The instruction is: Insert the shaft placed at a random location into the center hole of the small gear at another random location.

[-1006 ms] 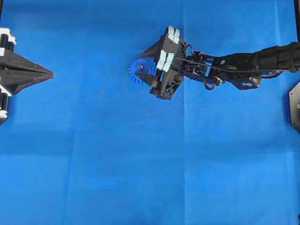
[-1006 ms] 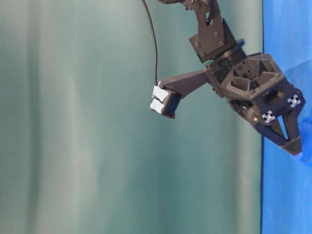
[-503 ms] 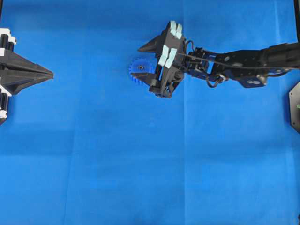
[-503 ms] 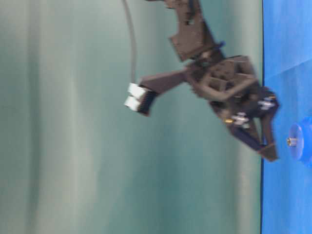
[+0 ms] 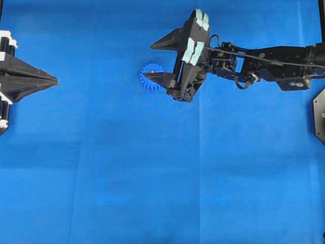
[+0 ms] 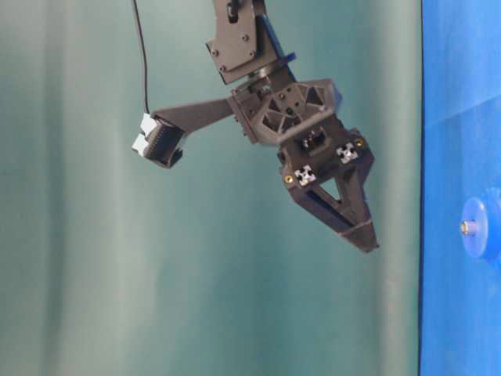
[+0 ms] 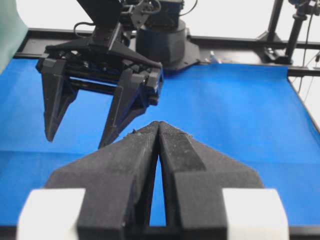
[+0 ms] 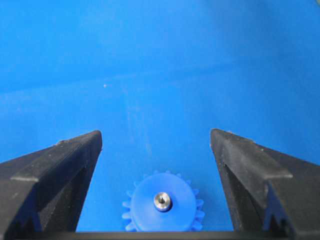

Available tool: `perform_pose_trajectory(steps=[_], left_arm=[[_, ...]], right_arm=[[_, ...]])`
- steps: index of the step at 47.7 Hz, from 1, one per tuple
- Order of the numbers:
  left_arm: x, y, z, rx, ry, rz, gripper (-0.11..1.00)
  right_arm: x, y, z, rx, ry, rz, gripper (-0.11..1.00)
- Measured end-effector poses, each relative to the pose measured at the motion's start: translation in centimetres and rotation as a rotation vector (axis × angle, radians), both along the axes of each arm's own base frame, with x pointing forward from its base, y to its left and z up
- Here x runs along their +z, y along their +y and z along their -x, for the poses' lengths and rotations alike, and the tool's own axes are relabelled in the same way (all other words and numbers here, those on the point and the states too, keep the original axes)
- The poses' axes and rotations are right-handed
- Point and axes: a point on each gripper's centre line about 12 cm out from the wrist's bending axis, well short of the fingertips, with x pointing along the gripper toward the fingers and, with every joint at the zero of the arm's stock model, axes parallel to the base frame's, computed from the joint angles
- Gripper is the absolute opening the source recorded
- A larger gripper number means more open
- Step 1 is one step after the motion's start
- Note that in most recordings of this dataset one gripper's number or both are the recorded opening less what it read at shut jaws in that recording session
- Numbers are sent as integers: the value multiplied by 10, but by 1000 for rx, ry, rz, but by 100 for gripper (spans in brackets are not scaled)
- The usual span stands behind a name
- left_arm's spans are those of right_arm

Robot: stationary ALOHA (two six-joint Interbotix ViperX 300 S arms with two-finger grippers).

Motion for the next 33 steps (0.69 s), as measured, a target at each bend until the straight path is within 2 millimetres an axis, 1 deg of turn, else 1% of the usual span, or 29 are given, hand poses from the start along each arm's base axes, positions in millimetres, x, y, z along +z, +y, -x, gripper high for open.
perform_pose_trajectory(steps=[7, 13, 19, 33], left_arm=[[0, 0, 0, 0, 0, 0, 0], [0, 0, 0, 0, -2, -2, 0], [0, 0, 0, 0, 0, 0, 0], [0, 0, 0, 2, 0, -2, 0]], right_arm=[[3, 2, 8, 2, 1, -1, 75], [9, 5, 22, 5, -8, 1, 75], [14, 9, 38, 8, -16, 0, 74], [22, 18, 85, 14, -33, 1, 74]])
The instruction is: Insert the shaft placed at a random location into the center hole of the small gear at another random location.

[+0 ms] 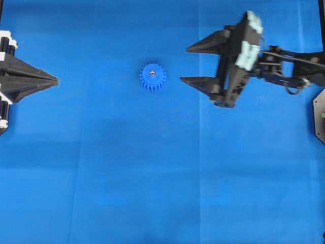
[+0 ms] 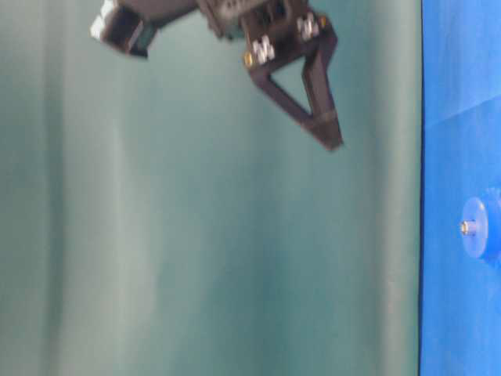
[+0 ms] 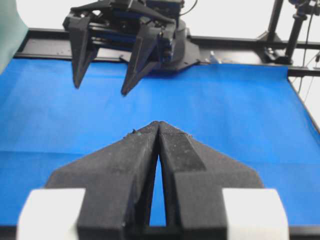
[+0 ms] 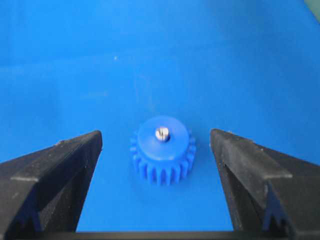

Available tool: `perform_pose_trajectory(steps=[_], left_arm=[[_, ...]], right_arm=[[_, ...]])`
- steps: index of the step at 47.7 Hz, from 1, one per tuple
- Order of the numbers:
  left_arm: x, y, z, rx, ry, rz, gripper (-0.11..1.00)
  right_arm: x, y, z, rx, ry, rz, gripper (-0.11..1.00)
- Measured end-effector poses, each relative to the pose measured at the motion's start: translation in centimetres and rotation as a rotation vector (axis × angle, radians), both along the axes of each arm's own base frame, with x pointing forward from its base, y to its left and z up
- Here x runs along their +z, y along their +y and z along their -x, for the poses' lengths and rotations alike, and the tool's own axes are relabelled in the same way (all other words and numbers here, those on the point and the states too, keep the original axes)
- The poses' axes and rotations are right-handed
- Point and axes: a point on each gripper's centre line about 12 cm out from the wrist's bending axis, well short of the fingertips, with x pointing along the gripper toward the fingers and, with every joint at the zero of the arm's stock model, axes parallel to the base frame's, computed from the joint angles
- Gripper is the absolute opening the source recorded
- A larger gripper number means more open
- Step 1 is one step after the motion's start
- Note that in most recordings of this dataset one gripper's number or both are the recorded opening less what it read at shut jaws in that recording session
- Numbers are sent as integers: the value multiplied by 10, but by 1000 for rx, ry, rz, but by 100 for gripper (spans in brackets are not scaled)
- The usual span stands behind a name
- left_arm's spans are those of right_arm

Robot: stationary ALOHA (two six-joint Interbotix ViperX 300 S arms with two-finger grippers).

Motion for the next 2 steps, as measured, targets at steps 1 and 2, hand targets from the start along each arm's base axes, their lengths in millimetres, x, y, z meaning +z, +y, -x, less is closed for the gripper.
perform_pose_trajectory(steps=[1, 2], left_arm=[[0, 0, 0, -2, 0, 2, 0], [0, 0, 0, -2, 0, 0, 0]], right_arm=[[0, 0, 3, 0, -3, 1, 74], [2, 1, 7, 0, -6, 1, 74]])
